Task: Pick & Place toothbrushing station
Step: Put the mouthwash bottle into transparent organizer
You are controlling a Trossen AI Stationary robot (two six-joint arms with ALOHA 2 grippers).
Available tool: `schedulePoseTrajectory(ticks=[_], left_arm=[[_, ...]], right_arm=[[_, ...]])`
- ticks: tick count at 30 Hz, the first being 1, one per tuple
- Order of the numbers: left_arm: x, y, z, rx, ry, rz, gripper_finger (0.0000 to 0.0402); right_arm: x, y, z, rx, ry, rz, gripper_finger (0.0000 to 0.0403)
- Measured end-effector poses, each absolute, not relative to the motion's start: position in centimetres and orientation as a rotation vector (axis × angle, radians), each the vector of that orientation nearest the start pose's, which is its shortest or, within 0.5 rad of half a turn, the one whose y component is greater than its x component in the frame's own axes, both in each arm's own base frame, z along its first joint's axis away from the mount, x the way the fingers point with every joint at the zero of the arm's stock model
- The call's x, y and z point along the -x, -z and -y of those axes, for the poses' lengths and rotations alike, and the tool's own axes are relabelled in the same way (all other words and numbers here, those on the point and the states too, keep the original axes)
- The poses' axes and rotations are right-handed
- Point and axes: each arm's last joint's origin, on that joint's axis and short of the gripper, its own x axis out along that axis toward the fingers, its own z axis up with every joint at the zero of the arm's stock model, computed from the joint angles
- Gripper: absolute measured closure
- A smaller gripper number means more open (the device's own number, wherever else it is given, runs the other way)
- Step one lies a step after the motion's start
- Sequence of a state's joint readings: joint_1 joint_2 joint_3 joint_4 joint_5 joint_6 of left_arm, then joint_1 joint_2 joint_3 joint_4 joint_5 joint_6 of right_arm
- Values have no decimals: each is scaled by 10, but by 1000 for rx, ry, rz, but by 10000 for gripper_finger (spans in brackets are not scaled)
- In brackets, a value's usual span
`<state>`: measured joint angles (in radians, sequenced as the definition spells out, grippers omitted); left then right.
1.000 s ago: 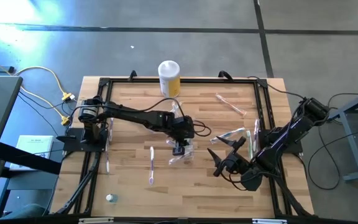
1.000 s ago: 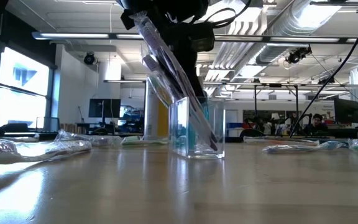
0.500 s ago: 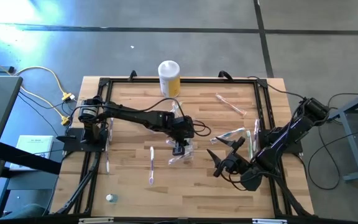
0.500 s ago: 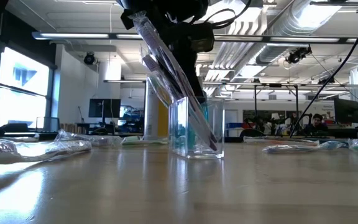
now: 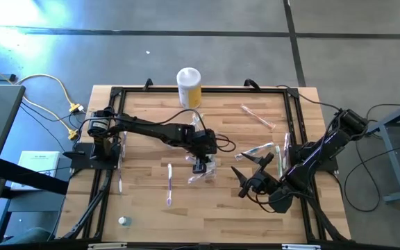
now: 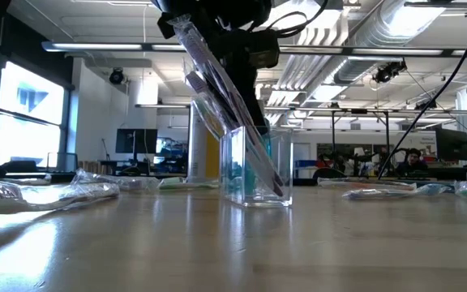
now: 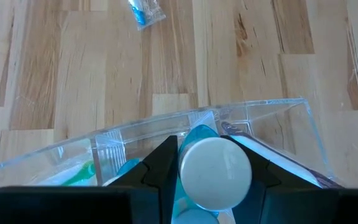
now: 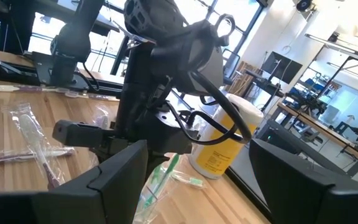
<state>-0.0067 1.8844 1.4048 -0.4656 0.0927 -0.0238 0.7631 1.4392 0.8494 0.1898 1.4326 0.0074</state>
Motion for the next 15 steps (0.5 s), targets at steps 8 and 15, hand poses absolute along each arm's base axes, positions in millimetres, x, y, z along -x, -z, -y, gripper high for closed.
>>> schedulePoseTrajectory(ticks=[8,15], left_arm=[[-403,-216,6,67,84,-947,295],[-403,-216,6,72,82,-948,295]], right_arm=[[-228,-251,-179,356,661,-183,128],[-228,-251,-179,357,661,-184,128]])
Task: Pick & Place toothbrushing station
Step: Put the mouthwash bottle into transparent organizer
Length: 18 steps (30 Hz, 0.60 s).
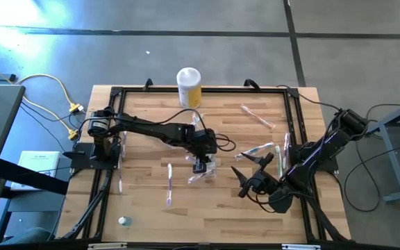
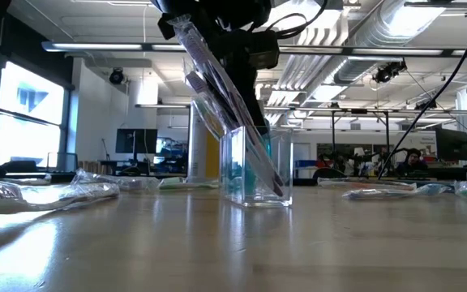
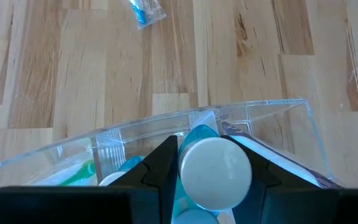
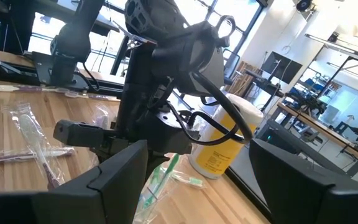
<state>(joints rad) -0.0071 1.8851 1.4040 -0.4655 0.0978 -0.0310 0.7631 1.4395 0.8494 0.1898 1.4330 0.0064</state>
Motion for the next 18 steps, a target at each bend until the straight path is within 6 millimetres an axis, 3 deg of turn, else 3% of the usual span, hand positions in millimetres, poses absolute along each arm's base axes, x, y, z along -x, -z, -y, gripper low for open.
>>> schedulePoseTrajectory(ticks=[14,18], left_arm=[[-403,-216,6,80,80,-948,294],[-403,-216,6,102,74,-949,269]], right_arm=[[-228,-251,-179,359,661,-184,128],[-228,-251,-179,359,661,-184,128]])
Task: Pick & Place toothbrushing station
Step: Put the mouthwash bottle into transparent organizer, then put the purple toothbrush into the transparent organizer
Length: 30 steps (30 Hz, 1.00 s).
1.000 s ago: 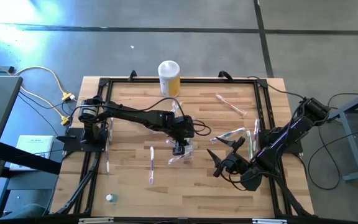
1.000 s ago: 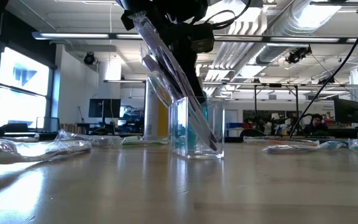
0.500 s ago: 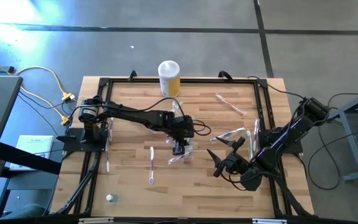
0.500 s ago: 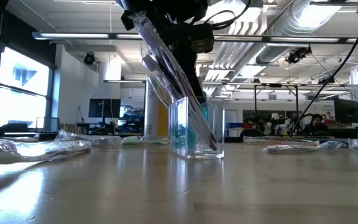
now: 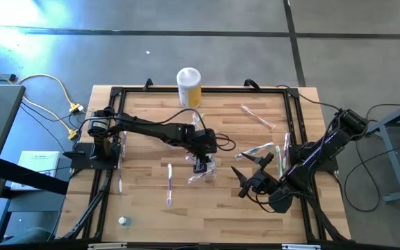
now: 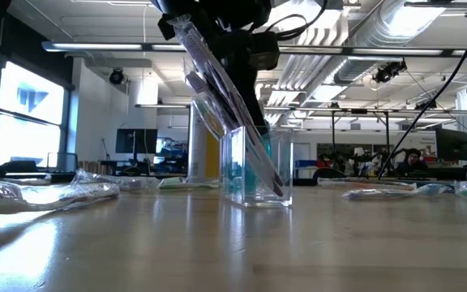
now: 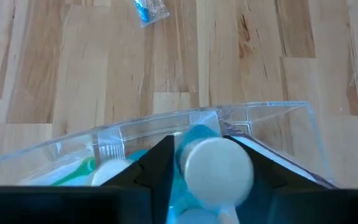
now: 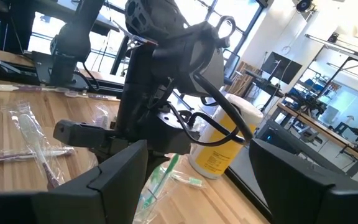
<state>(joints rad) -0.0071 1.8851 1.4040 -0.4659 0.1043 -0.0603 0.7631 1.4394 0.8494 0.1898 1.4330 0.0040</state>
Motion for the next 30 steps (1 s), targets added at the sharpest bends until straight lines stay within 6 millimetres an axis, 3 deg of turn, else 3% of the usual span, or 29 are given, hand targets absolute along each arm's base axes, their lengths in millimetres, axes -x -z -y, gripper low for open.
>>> schedulePoseTrajectory(ticks=[6,10,20,30], left_arm=[[-402,-212,6,108,83,-973,204],[-402,-211,6,108,82,-979,184],[-403,-215,6,102,80,-965,178],[-407,-246,6,103,80,-974,178]], right_arm=[[-228,-251,-179,359,661,-184,128],[-228,-251,-179,359,661,-184,128],[-228,-251,-179,360,661,-185,128],[-228,-251,-179,363,661,-186,128]])
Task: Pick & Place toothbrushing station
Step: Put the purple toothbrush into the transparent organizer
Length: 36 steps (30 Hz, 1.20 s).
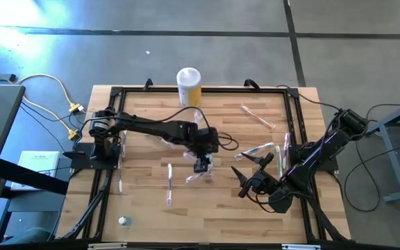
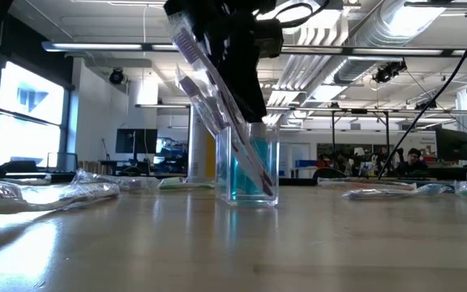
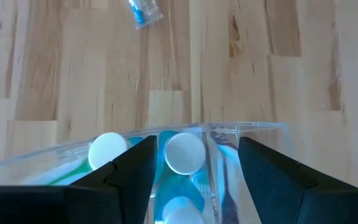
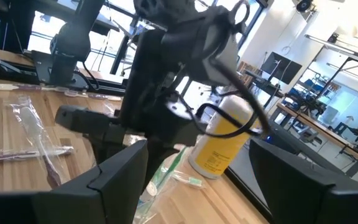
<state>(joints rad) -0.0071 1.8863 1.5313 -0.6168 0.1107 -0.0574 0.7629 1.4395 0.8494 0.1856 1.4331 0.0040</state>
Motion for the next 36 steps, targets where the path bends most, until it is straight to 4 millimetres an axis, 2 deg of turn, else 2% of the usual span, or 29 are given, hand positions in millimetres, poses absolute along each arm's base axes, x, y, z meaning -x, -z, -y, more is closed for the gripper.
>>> schedulePoseTrajectory(ticks=[7,11,17,21,28,33,36], left_arm=[[-406,-268,6,106,82,-1001,178],[-402,-290,9,105,85,-1046,178],[-386,-331,22,120,94,-1137,178],[-370,-345,35,132,91,-1243,178],[-342,-339,62,176,31,-1514,178],[-327,-331,92,327,213,-1617,178],[-315,-330,110,315,227,-1647,178]], right_arm=[[-228,-250,-179,365,661,-187,128],[-228,-250,-178,365,661,-187,128],[-228,-250,-178,373,661,-192,128],[-228,-249,-178,376,661,-193,128],[-228,-249,-178,376,661,-193,128],[-228,-249,-178,376,658,-194,128],[-229,-249,-177,375,652,-197,128]])
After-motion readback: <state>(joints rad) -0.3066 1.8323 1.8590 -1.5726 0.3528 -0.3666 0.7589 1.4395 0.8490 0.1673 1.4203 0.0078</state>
